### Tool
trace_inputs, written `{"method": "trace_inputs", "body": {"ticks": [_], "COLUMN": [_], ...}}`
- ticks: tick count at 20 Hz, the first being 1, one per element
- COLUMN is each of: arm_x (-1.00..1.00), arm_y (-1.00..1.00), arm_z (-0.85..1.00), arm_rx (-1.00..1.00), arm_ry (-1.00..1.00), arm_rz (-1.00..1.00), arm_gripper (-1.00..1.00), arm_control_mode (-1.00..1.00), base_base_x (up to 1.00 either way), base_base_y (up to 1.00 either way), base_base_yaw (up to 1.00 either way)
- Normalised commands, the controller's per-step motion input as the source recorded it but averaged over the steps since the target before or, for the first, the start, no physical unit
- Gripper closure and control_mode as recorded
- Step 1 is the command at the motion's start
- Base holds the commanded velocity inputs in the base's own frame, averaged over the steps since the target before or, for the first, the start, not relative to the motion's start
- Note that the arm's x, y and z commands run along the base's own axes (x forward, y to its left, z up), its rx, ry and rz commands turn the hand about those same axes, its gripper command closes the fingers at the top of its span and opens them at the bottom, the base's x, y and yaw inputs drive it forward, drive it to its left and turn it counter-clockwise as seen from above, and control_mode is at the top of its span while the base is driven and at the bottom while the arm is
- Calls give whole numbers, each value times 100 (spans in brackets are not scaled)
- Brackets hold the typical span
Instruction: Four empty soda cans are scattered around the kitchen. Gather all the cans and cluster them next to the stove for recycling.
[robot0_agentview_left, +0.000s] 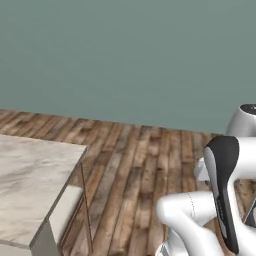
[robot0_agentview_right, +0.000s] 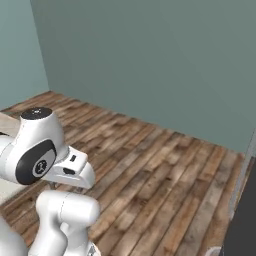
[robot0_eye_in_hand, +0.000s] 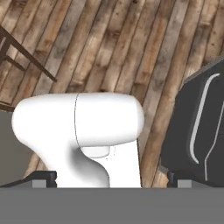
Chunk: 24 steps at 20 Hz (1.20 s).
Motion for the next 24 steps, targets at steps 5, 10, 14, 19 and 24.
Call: {"method": "trace_inputs", "body": {"ticks": [5, 10, 14, 19, 24], "arm_x": [0, 0, 0, 0, 0], "arm_y": [0, 0, 0, 0, 0], "arm_z": [0, 0, 0, 0, 0], "arm_rx": [0, 0, 0, 0, 0], "arm_ry": [0, 0, 0, 0, 0], "arm_rz": [0, 0, 0, 0, 0], "arm_gripper": [-100, -100, -100, -100, -100], "arm_control_mode": [100, 100, 100, 100, 100], "base_base_x": [100, 100, 100, 100, 100], "base_base_y": [-47, -50, -37, -38, -43], "base_base_yaw": [23, 42, 56, 57, 57]}}
